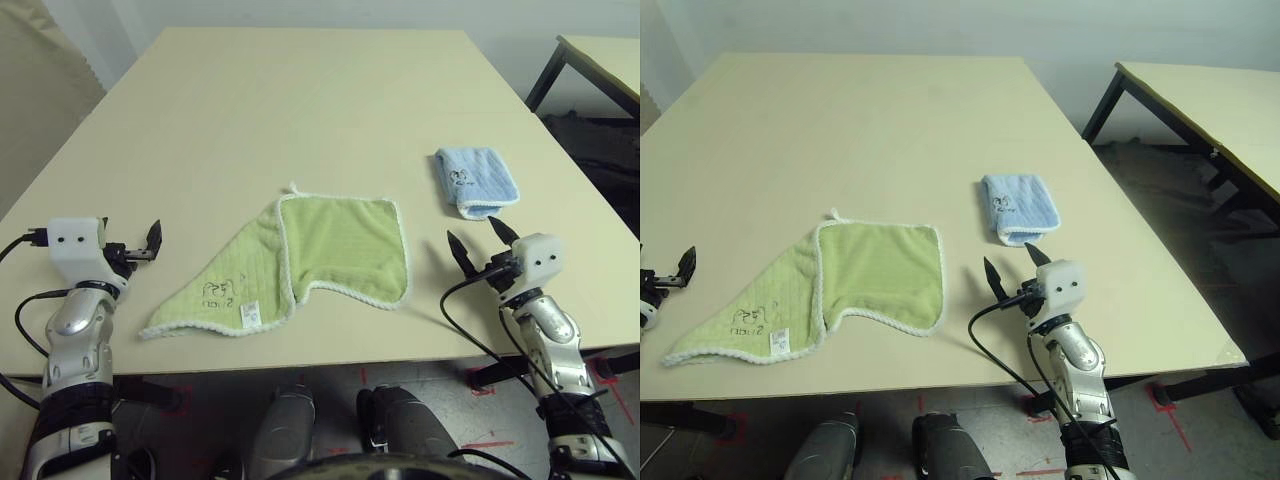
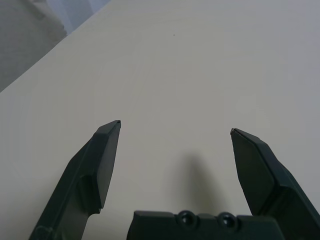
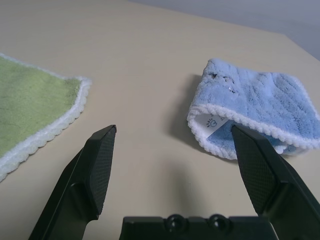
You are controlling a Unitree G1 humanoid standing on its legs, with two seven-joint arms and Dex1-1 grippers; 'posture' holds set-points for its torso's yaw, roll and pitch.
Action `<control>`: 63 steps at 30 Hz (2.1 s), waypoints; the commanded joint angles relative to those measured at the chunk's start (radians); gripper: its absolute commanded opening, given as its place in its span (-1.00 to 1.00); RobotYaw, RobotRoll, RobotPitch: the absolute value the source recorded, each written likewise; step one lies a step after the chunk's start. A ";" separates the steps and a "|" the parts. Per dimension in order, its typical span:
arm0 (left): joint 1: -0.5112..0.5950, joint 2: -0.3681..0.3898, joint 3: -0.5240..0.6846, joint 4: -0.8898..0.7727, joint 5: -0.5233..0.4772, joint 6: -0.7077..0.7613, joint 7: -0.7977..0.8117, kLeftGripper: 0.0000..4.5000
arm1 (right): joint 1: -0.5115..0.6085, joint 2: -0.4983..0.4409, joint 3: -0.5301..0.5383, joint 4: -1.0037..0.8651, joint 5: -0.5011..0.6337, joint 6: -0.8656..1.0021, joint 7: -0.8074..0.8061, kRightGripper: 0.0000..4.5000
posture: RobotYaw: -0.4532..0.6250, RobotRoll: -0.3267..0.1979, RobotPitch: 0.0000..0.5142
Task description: Fold the towel and set it aside.
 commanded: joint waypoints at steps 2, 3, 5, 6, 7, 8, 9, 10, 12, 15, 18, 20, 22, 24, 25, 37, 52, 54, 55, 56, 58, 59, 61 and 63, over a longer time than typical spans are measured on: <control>0.001 -0.001 -0.013 0.010 0.008 -0.008 -0.002 1.00 | 0.001 -0.004 -0.003 0.002 0.006 0.007 0.001 0.98 | 0.10 0.25 -0.63; 0.002 -0.001 -0.012 0.009 0.007 -0.008 -0.002 1.00 | 0.001 -0.004 -0.002 0.002 0.006 0.006 0.002 0.98 | 0.10 0.25 -0.63; 0.004 -0.001 -0.011 0.005 0.007 -0.007 -0.001 1.00 | 0.000 -0.003 -0.002 0.002 0.006 0.006 0.002 0.98 | 0.10 0.25 -0.63; 0.005 -0.001 -0.010 0.004 0.006 -0.006 -0.001 1.00 | -0.001 -0.003 -0.001 0.002 0.006 0.006 0.002 0.98 | 0.11 0.25 -0.63; 0.006 0.000 -0.009 0.002 0.005 -0.006 -0.002 1.00 | -0.001 -0.002 0.000 0.002 0.006 0.007 0.002 0.98 | 0.11 0.25 -0.63; 0.007 0.001 -0.008 0.001 0.004 -0.006 -0.003 1.00 | -0.001 -0.001 0.001 0.001 0.006 0.007 0.002 0.98 | 0.11 0.25 -0.63; 0.008 0.004 -0.006 0.001 0.003 -0.007 -0.005 1.00 | 0.000 -0.001 0.001 0.001 0.006 0.008 0.002 0.98 | 0.11 0.25 -0.62; 0.008 0.007 -0.004 0.002 0.002 -0.007 -0.007 1.00 | 0.000 -0.001 0.001 0.000 0.006 0.008 0.002 0.98 | 0.11 0.25 -0.62; 0.006 0.016 0.000 0.006 -0.001 -0.009 -0.012 1.00 | 0.001 -0.001 0.001 -0.001 0.006 0.009 0.002 0.98 | 0.11 0.25 -0.62; -0.001 0.029 0.007 0.012 -0.012 -0.025 -0.035 1.00 | 0.001 -0.003 0.000 0.000 0.006 0.009 0.003 0.98 | 0.11 0.25 -0.62; 0.007 0.025 0.006 -0.030 -0.073 -0.042 -0.125 1.00 | -0.001 -0.004 -0.001 0.001 0.006 0.008 0.002 0.98 | 0.11 0.25 -0.62; 0.015 0.018 0.003 -0.076 -0.132 -0.043 -0.204 1.00 | -0.003 -0.004 -0.002 0.003 0.006 0.007 0.002 0.98 | 0.10 0.25 -0.63; 0.029 0.016 -0.002 -0.137 -0.205 -0.014 -0.293 1.00 | -0.007 -0.004 0.000 0.005 0.006 0.008 0.003 0.98 | 0.10 0.25 -0.63; 0.059 0.034 -0.016 -0.228 -0.300 0.043 -0.421 1.00 | -0.013 -0.007 0.005 0.003 0.005 0.011 0.011 0.98 | 0.11 0.25 -0.63; 0.069 0.041 -0.019 -0.255 -0.326 0.063 -0.460 1.00 | -0.015 -0.008 0.007 0.003 0.005 0.012 0.013 0.98 | 0.11 0.25 -0.63; 0.138 0.198 -0.090 -0.394 -0.327 0.153 -0.713 1.00 | -0.253 -0.027 0.128 -0.101 0.022 0.461 0.063 0.98 | 0.10 0.25 -0.63; 0.150 0.186 -0.114 -0.523 -0.295 0.215 -0.625 1.00 | -0.496 -0.013 0.257 0.015 -0.044 0.777 0.105 0.98 | 0.14 0.25 -0.65; 0.145 0.187 -0.117 -0.537 -0.293 0.225 -0.614 1.00 | -0.507 -0.010 0.256 0.033 -0.046 0.786 0.109 0.98 | 0.14 0.25 -0.66; 0.139 0.188 -0.119 -0.543 -0.289 0.228 -0.608 1.00 | -0.510 -0.011 0.258 0.041 -0.046 0.798 0.115 0.98 | 0.14 0.25 -0.66; 0.135 0.189 -0.121 -0.547 -0.287 0.232 -0.603 1.00 | -0.511 -0.012 0.261 0.046 -0.047 0.809 0.120 0.98 | 0.13 0.25 -0.66; 0.128 0.190 -0.124 -0.552 -0.285 0.238 -0.599 1.00 | -0.512 -0.014 0.264 0.053 -0.052 0.830 0.124 0.98 | 0.14 0.25 -0.66; 0.125 0.191 -0.125 -0.552 -0.285 0.239 -0.600 1.00 | -0.512 -0.014 0.265 0.056 -0.055 0.838 0.124 0.98 | 0.14 0.25 -0.66; 0.121 0.192 -0.128 -0.551 -0.282 0.240 -0.603 1.00 | -0.510 -0.012 0.264 0.058 -0.057 0.850 0.123 0.98 | 0.13 0.25 -0.66; 0.120 0.194 -0.132 -0.546 -0.276 0.236 -0.608 1.00 | -0.509 -0.007 0.260 0.059 -0.053 0.849 0.126 0.98 | 0.13 0.25 -0.66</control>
